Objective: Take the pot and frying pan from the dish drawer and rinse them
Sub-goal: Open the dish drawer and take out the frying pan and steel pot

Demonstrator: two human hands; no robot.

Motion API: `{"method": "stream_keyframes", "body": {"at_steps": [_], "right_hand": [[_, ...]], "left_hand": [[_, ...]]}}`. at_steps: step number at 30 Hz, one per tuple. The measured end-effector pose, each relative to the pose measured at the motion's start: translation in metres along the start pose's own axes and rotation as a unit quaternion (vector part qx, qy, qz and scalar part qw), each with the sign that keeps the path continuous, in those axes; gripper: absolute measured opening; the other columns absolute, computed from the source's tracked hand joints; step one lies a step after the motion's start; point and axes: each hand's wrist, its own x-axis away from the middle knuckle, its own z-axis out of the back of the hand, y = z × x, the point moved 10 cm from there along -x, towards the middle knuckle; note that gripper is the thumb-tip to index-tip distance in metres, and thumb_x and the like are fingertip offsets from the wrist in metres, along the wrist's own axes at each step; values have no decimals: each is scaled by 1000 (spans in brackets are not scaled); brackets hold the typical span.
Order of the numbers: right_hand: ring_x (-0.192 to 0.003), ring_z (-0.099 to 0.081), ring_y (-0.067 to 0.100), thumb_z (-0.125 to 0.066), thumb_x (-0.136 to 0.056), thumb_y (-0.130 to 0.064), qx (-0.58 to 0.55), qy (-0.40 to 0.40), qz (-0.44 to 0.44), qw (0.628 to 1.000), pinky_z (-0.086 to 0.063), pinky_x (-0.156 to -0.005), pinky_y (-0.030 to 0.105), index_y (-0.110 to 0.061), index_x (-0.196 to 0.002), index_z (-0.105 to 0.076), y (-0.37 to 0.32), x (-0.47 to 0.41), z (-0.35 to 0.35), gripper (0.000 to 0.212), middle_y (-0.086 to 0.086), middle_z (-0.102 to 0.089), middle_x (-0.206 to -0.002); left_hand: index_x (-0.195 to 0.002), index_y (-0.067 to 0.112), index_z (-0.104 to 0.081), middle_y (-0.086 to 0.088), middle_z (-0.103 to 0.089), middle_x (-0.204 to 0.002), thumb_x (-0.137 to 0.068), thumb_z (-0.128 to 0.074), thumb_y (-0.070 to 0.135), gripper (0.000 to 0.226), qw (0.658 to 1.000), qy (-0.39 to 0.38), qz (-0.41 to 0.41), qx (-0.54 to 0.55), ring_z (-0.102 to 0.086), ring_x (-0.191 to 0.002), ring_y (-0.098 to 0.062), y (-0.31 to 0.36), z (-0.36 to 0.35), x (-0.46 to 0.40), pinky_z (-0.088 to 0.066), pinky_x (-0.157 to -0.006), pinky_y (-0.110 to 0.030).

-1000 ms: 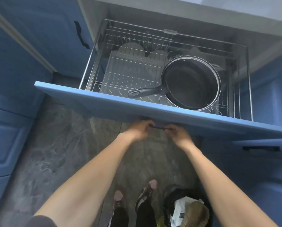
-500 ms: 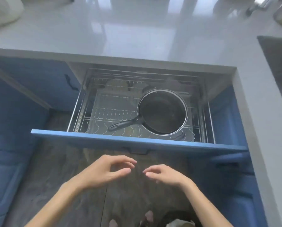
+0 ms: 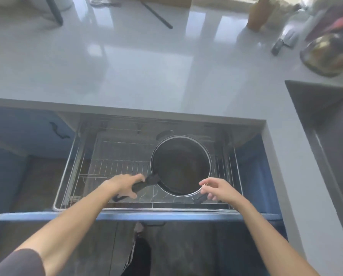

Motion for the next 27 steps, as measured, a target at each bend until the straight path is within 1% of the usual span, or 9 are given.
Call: {"method": "stream_keyframes", "body": {"at_steps": [4, 8, 12, 16, 18, 20, 23, 25, 27], "right_hand": [[-65, -54, 11, -56, -90, -13, -26, -4, -68, 997, -45, -60, 17, -17, -110, -62, 36, -38, -12, 22, -1, -66, -86], [-69, -60, 11, -59, -87, -14, -46, 11, -97, 994, -49, -67, 21, -19, -113, -61, 60, -57, -17, 26, -1, -69, -89], [-77, -63, 12, -58, -89, -17, -43, 41, -81, 995, -51, -74, 24, -23, -111, -62, 56, -70, -2, 23, 3, -69, -97], [-86, -63, 14, -58, -90, -16, -26, 97, -28, 995, -51, -76, 30, -29, -102, -63, 43, -68, 24, 18, 2, -68, -103], [-94, -61, 7, -61, -88, -19, 0, 134, -3, 991, -49, -77, 25, -30, -105, -63, 35, -61, 41, 20, -5, -63, -109], [-100, -57, 4, -64, -86, -23, 16, 166, 13, 986, -45, -83, 26, -33, -107, -61, 28, -51, 59, 23, -9, -58, -115], [-109, -56, 5, -67, -82, -31, 0, 134, 33, 990, -43, -94, 32, -44, -105, -59, 18, -35, 66, 28, -13, -58, -121], [-103, -63, 2, -68, -84, -25, -28, 88, 47, 995, -46, -93, 28, -41, -106, -58, 4, -19, 63, 29, -11, -62, -119], [-94, -67, 3, -68, -85, -14, -54, 60, 60, 995, -48, -88, 25, -35, -104, -58, -13, 2, 62, 30, -4, -66, -112]], "left_hand": [[-118, 22, -31, -3, -60, -83, -81, -59, 22, 46, 995, 19, -68, 73, -55, -57, -25, 7, -8, -28, -46, -54, -31], [-118, 24, -41, 1, -59, -88, -82, -57, 17, 40, 986, 71, -79, 128, -49, -64, -21, 7, -10, -35, -33, -56, -28], [-107, 30, -54, 2, -64, -79, -71, -61, 11, 41, 968, 116, -66, 214, -48, -53, -5, -4, 7, -28, -37, -53, -17], [-100, 44, -55, 14, -62, -64, -67, -60, 12, 46, 970, 124, -87, 191, -49, -49, -4, -7, 32, -6, -38, -51, -15], [-98, 46, -56, 23, -61, -65, -68, -61, 12, 46, 971, 115, -90, 190, -48, -48, -5, -14, 42, 12, -38, -50, -15], [-98, 46, -58, 22, -63, -68, -68, -63, 11, 46, 970, 114, -96, 195, -47, -47, -5, -15, 55, 35, -38, -51, -15], [-99, 44, -60, 6, -65, -66, -66, -63, 12, 46, 968, 110, -108, 195, -42, -46, -5, -17, 75, 70, -38, -51, -17], [-101, 45, -59, 3, -67, -68, -65, -61, 19, 45, 970, 105, -113, 190, -45, -48, -8, -15, 87, 96, -44, -54, -22], [-102, 45, -60, 4, -69, -72, -64, -59, 24, 43, 970, 101, -115, 190, -54, -54, -19, -12, 97, 123, -50, -58, -30]]}}
